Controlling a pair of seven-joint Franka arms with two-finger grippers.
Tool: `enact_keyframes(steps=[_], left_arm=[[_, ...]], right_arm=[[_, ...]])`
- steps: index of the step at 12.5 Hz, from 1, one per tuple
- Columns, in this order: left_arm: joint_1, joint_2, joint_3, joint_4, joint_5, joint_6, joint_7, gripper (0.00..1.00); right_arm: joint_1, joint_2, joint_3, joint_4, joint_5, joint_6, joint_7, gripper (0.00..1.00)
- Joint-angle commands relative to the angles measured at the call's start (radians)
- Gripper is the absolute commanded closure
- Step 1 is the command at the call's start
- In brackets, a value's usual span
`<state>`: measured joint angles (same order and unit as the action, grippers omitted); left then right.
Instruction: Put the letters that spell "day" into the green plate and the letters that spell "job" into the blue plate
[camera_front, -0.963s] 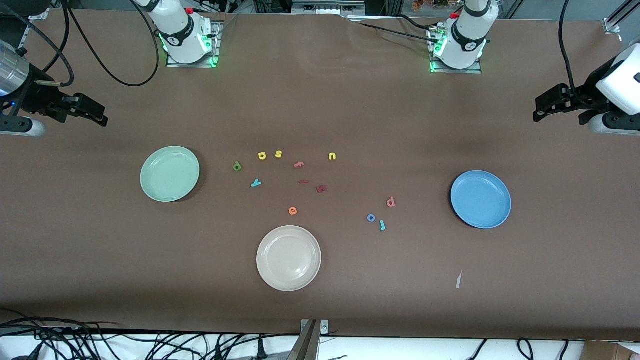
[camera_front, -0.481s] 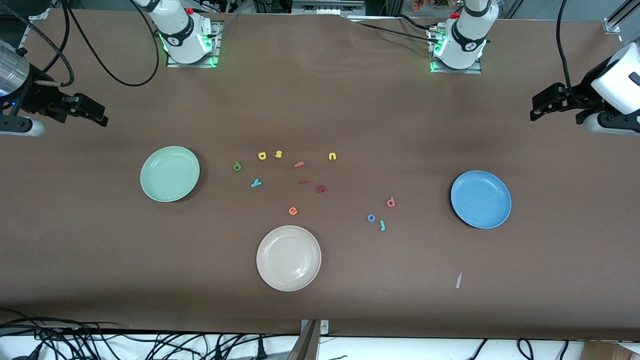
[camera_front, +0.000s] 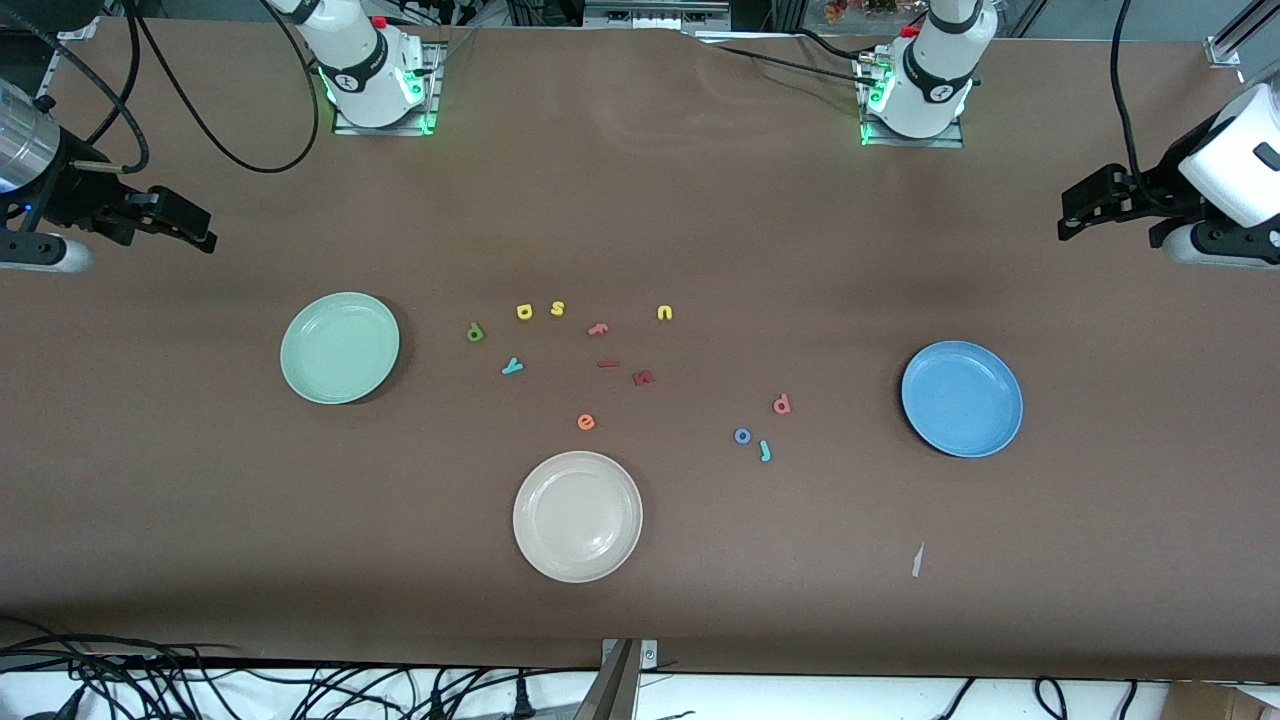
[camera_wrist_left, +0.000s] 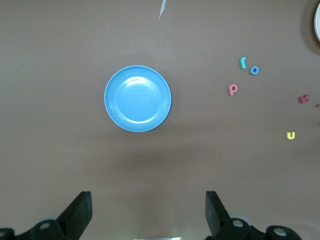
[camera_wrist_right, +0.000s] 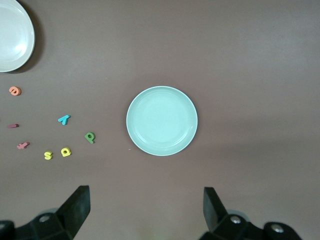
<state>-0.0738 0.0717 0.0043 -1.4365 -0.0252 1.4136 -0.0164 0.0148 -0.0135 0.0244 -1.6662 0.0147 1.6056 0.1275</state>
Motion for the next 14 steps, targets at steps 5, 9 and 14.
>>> enact_keyframes(steps=[5,9,14], left_arm=[[0.000,0.008,-0.004,0.028,0.008,-0.021,-0.007,0.00],[-0.004,0.008,-0.006,0.030,0.011,-0.015,-0.005,0.00],[-0.011,0.008,-0.009,0.031,0.010,-0.015,-0.007,0.00]], right_arm=[[-0.009,-0.010,0.005,0.005,0.002,-0.015,-0.014,0.00],[-0.007,-0.011,0.008,0.006,0.001,-0.013,-0.014,0.00],[-0.007,-0.011,0.008,0.006,0.001,-0.015,-0.014,0.00]])
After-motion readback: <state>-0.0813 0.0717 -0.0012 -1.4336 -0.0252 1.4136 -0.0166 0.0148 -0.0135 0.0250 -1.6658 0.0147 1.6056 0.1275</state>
